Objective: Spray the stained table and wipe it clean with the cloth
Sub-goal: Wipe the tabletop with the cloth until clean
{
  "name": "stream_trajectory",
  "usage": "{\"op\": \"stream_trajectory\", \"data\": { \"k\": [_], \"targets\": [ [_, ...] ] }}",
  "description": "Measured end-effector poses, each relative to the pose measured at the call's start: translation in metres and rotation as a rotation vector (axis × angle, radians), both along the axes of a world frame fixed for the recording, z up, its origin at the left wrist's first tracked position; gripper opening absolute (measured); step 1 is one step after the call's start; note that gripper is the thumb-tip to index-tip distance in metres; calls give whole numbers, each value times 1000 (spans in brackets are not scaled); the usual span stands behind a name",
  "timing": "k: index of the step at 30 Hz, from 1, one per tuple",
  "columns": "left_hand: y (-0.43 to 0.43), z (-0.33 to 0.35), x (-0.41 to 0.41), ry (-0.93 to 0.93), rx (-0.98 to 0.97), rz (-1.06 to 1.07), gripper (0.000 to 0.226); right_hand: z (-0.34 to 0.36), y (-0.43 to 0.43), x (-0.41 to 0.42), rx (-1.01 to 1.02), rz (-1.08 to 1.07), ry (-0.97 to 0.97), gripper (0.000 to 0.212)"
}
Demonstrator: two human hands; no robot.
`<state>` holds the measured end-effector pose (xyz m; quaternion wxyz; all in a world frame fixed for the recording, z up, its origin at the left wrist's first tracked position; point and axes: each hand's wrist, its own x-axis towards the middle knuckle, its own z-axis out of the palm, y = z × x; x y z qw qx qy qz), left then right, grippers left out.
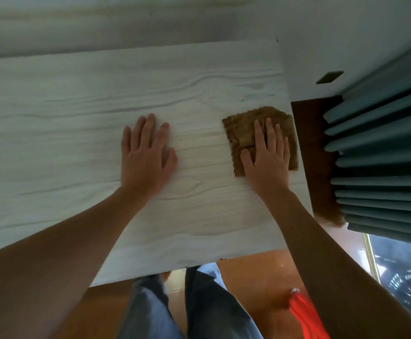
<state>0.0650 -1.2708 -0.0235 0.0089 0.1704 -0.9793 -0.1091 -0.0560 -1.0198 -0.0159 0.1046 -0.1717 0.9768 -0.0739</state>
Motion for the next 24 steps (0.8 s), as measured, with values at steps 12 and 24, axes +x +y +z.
{"op": "stream_trajectory", "data": {
  "k": [12,24],
  "targets": [
    [-6,-1,-2,52,-33,11,63,-3,-73,-135,-24,56,52,77],
    [-5,-1,-2,61,-50,0,63,-7,-150,-117,-120,179,100,67]
  ]
}}
